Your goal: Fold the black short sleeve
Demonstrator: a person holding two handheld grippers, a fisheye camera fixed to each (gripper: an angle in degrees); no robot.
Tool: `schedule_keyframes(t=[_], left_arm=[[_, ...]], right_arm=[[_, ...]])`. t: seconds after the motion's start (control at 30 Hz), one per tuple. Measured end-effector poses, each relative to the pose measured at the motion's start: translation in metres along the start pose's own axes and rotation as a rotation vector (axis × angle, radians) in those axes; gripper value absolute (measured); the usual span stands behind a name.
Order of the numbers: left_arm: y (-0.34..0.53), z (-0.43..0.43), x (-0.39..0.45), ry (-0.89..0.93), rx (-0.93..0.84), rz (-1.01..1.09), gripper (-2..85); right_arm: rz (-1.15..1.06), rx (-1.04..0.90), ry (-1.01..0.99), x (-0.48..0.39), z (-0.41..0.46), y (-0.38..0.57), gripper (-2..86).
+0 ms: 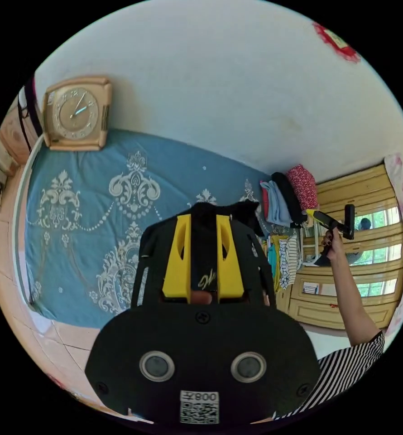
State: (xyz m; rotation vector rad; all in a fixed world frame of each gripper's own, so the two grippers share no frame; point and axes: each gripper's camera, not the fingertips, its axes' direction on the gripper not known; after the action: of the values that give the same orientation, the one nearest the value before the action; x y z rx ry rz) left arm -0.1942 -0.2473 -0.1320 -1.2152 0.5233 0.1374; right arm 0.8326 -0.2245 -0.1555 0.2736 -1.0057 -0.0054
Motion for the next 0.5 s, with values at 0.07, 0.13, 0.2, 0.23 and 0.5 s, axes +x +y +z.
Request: schedule_keyframes(t=[0.07, 0.13, 0.2, 0.23, 0.5], left_arm=[[0.0, 0.034, -0.041, 0.019, -0.034, -0.091, 10.4], [0.005, 0.058, -0.073, 0.03, -0.083, -0.181, 11.4], [0.012, 0.077, -0.104, 0.035, -0.114, -0.286, 11.8], [0.015, 0.089, -0.122, 0.033, -0.14, -0.354, 11.8], [-0.004, 0.197, -0.172, 0.004, -0.467, -0.446, 11.5]], right_arm=[[0.052, -0.065, -0.059, 0.058, 0.043, 0.018, 3.7], [0.12, -0.139, -0.079, 0.102, 0.077, 0.041, 4.3], [0.213, -0.225, -0.119, 0.144, 0.113, 0.07, 4.9], [0.267, -0.285, -0.138, 0.168, 0.137, 0.089, 5.3], [0.436, -0.592, -0.127, 0.25, 0.25, 0.174, 6.6]])
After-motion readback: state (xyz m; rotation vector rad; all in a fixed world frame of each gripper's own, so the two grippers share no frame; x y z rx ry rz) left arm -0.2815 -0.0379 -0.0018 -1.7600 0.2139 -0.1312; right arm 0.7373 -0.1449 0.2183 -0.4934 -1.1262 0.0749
